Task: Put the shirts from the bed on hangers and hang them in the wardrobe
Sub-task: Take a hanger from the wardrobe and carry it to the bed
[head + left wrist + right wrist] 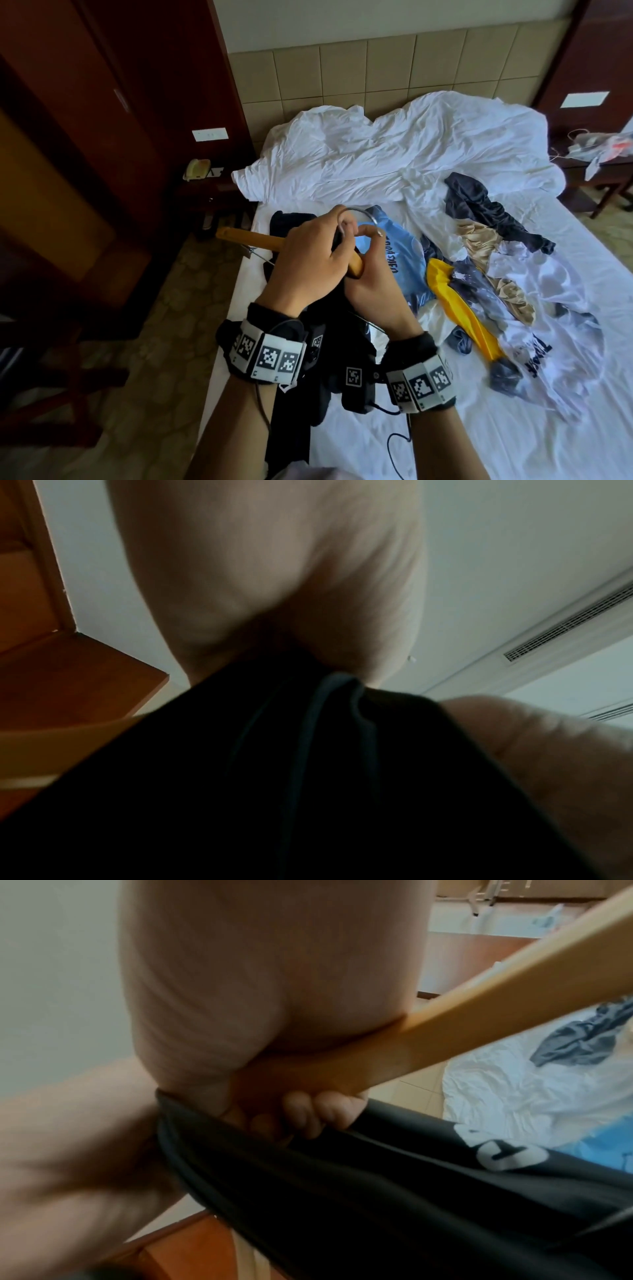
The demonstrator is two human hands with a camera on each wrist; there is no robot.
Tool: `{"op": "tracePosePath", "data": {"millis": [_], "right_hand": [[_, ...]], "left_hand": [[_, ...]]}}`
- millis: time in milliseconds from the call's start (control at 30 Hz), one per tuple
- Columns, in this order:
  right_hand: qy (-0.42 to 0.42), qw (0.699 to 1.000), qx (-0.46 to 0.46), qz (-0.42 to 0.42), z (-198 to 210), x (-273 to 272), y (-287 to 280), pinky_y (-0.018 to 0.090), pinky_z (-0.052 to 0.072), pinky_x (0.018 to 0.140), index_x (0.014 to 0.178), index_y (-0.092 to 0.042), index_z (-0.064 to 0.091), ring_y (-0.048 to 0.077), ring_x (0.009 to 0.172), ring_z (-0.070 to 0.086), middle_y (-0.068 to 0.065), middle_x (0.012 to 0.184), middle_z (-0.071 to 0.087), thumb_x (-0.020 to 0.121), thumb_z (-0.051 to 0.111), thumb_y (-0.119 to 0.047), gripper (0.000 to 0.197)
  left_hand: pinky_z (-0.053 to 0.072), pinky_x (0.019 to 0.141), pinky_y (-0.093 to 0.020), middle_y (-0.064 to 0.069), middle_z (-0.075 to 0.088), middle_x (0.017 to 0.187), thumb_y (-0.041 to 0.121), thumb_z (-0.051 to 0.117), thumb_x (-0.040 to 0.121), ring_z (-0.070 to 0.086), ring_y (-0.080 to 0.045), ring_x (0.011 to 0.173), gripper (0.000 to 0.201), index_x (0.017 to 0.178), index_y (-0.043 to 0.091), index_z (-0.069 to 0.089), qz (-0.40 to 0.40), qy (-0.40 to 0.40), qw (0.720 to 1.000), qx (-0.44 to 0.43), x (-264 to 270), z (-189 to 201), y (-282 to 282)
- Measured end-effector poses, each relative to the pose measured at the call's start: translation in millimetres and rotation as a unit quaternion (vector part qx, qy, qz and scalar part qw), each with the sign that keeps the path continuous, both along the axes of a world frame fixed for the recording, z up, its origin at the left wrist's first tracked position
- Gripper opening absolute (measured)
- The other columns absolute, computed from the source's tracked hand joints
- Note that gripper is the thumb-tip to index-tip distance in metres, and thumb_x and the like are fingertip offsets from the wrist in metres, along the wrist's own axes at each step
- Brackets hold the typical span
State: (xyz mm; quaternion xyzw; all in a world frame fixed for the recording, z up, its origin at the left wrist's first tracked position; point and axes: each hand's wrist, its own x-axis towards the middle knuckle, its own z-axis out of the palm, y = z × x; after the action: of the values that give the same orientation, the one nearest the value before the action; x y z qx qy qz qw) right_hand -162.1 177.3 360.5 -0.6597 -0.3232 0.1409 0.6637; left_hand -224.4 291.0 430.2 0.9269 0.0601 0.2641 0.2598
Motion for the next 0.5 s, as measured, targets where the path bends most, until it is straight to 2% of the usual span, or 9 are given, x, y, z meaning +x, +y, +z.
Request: {"op": "tracePosePath", "data": {"millis": [67,133,200,267,333,367,433,500], "right_hand": [[-0.022,1.0,-0.004,0.002,0,-1,3,0.034,0.046,0.067,0.131,-0.016,0.031,0.011,0.064,0.06,-0.011,0.072,0.063,0.082,0.059,-0.012,0.056],[-0.067,0.997,-0.025,0.012,2,-3,4,0.037,0.046,0.066,0.131,-0.02,0.032,0.011,0.064,0.058,-0.013,0.072,0.063,0.083,0.061,-0.01,0.057],[-0.1,0.994,-0.044,0.021,10,-5,2,0.037,0.051,0.071,0.135,-0.024,0.037,0.013,0.071,0.062,-0.008,0.083,0.067,0.085,0.067,-0.006,0.061],[-0.103,0.994,-0.045,0.01,17,-3,-6,0.028,0.053,0.084,0.141,-0.026,0.041,0.01,0.092,0.068,-0.008,0.101,0.07,0.089,0.078,-0.011,0.065],[-0.081,0.995,-0.023,-0.045,24,2,-18,0.023,0.05,0.094,0.14,-0.029,0.045,0.007,0.11,0.066,-0.011,0.112,0.07,0.093,0.081,-0.021,0.06],[-0.067,0.994,-0.001,-0.081,24,7,-23,0.023,0.051,0.094,0.138,-0.028,0.048,0.006,0.11,0.066,-0.01,0.113,0.069,0.095,0.078,-0.022,0.053],[-0.043,0.98,0.042,-0.188,16,19,-30,0.025,0.052,0.088,0.127,-0.022,0.054,0.005,0.1,0.067,-0.003,0.107,0.069,0.099,0.072,-0.018,0.033],[-0.025,0.944,0.037,-0.327,1,34,-33,0.031,0.047,0.076,0.108,-0.012,0.054,0.003,0.081,0.059,-0.001,0.092,0.063,0.098,0.066,-0.014,0.015]], "left_hand": [[0.045,0.063,-0.035,0.006,0.058,0.067,0.017,0.044,0.105,0.059,-0.012,0.064,0.018,0.098,0.018,0.061,0.013,-0.013,1.0,-0.019,0,-3,3],[0.05,0.071,-0.041,0.005,0.065,0.078,0.014,0.041,0.101,0.062,-0.012,0.072,0.021,0.096,0.02,0.061,0.036,-0.04,0.997,-0.058,-1,-7,7],[0.051,0.075,-0.041,0.007,0.069,0.083,0.012,0.04,0.096,0.064,-0.011,0.077,0.024,0.09,0.02,0.061,0.075,-0.06,0.991,-0.096,-2,-10,14],[0.051,0.075,-0.04,0.008,0.07,0.082,0.011,0.04,0.095,0.064,-0.01,0.077,0.027,0.085,0.019,0.063,0.124,-0.083,0.981,-0.122,-5,-11,24],[0.053,0.077,-0.037,0.009,0.071,0.08,0.01,0.041,0.095,0.065,-0.008,0.078,0.028,0.083,0.02,0.064,0.172,-0.113,0.969,-0.138,-9,-9,37],[0.053,0.077,-0.034,0.011,0.07,0.08,0.009,0.042,0.096,0.065,-0.005,0.079,0.028,0.082,0.019,0.064,0.195,-0.127,0.962,-0.141,-11,-7,43],[0.05,0.077,-0.025,0.014,0.069,0.079,0.006,0.042,0.097,0.063,0.001,0.078,0.028,0.083,0.015,0.064,0.221,-0.158,0.953,-0.136,-15,-4,53],[0.045,0.073,-0.017,0.017,0.066,0.077,0.004,0.042,0.098,0.06,0.005,0.075,0.028,0.084,0.011,0.064,0.228,-0.18,0.949,-0.121,-20,-1,60]]}}
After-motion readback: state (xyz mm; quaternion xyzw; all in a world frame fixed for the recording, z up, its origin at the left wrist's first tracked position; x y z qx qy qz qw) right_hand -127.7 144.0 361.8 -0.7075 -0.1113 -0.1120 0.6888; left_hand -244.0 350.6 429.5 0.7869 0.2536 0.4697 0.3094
